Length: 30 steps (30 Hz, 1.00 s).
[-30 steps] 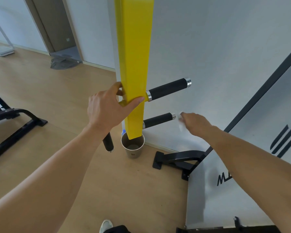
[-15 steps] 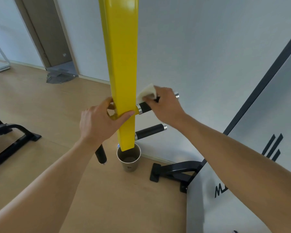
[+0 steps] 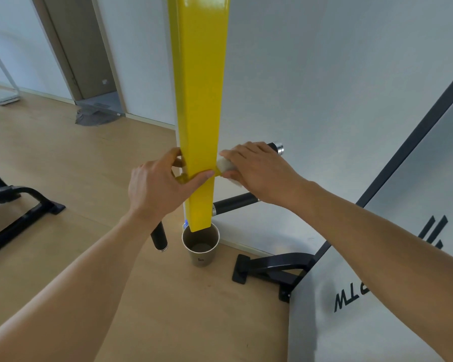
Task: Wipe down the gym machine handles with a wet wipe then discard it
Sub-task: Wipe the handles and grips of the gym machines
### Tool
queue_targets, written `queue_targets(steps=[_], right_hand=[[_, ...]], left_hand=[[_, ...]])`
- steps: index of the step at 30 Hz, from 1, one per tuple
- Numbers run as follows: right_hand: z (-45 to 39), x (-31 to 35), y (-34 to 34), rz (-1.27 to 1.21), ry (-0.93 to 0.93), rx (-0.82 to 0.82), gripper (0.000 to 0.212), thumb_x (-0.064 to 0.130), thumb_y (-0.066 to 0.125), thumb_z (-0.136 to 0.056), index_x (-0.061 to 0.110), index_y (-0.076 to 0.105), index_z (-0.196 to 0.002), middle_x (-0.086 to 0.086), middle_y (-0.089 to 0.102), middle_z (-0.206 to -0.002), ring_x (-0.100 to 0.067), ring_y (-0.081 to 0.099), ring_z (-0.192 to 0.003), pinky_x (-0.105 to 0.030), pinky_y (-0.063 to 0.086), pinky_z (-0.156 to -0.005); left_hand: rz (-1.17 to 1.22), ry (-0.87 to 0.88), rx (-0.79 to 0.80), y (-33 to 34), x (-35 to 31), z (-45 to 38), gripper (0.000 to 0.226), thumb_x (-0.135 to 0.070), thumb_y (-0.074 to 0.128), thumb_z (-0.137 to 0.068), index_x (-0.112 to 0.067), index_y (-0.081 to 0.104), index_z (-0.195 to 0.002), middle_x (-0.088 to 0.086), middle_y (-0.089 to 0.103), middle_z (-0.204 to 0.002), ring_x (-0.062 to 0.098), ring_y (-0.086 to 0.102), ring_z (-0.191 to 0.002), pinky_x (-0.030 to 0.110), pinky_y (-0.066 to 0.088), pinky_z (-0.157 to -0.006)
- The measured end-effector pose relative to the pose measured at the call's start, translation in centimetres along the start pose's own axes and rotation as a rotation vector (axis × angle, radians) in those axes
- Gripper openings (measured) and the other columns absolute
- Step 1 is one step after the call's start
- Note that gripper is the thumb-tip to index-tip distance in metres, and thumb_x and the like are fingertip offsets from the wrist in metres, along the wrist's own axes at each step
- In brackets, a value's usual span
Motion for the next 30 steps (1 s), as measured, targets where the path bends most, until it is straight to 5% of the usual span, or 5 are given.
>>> queue_targets(steps=[6, 10, 19, 26, 30], right_hand=[[0.8, -3.0, 0.4, 0.232, -0.006, -0.061, 0.040, 0.043, 0.050, -0.101, 0.011, 0.056, -0.124, -0.010, 0.065, -0.111, -0.031, 0.061, -0.103, -0.043, 0.038, -0.107], [-1.6, -0.3, 0.9, 0.321, -0.168, -0.057, 0.041, 0.042, 0.049, -0.100, 0.004, 0.058, -0.113, -0.015, 0.068, -0.103, -0.034, 0.064, -0.096, -0.050, 0.042, -0.107], [1.1, -5.3, 0.4, 0.405, -0.071, -0.073, 0.045, 0.040, 0.034, -0.106, 0.002, 0.057, -0.115, -0.015, 0.064, -0.100, -0.035, 0.060, -0.092, -0.051, 0.038, -0.109], [-2.3, 0.9, 1.5, 0.408, -0.270, -0.079, 0.044, 0.036, 0.028, -0.105, 0.003, 0.057, -0.110, -0.015, 0.065, -0.100, -0.035, 0.061, -0.093, -0.051, 0.041, -0.107], [-1.1, -0.6, 1.6, 0.409, -0.220, -0.150, 0.029, 0.021, 0.032, -0.106, 0.003, 0.054, -0.114, -0.015, 0.061, -0.096, -0.035, 0.059, -0.089, -0.053, 0.041, -0.105]], left_hand=[[-0.001, -0.004, -0.005, 0.1, -0.1, -0.1, 0.087, -0.092, 0.044, -0.071, -0.022, 0.064, -0.119, -0.007, 0.075, -0.100, 0.012, 0.064, -0.062, 0.028, 0.054, -0.062], [-0.011, 0.003, -0.008, -0.1, -0.2, -0.1, 0.085, -0.091, 0.044, -0.072, -0.022, 0.065, -0.118, -0.007, 0.075, -0.100, 0.012, 0.062, -0.064, 0.029, 0.054, -0.065], [-0.042, -0.008, 0.002, -0.2, -0.7, 0.0, 0.084, -0.092, 0.042, -0.071, -0.023, 0.064, -0.113, -0.010, 0.074, -0.095, 0.013, 0.065, -0.063, 0.027, 0.050, -0.063], [-0.061, -0.032, 0.012, -0.5, -0.4, 0.3, 0.086, -0.095, 0.038, -0.069, -0.025, 0.062, -0.113, -0.012, 0.073, -0.096, 0.014, 0.066, -0.064, 0.030, 0.053, -0.064], [-0.047, -0.009, 0.015, -0.8, -0.3, 0.3, 0.082, -0.089, 0.050, -0.072, -0.026, 0.059, -0.125, -0.011, 0.074, -0.102, 0.013, 0.068, -0.070, 0.025, 0.043, -0.067]])
Point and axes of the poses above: each hand's wrist, its own z-axis away from the middle knuckle, its own y-axis out of the palm, x = y × z, the point moved 1 cm from there along -z, towards the middle knuckle
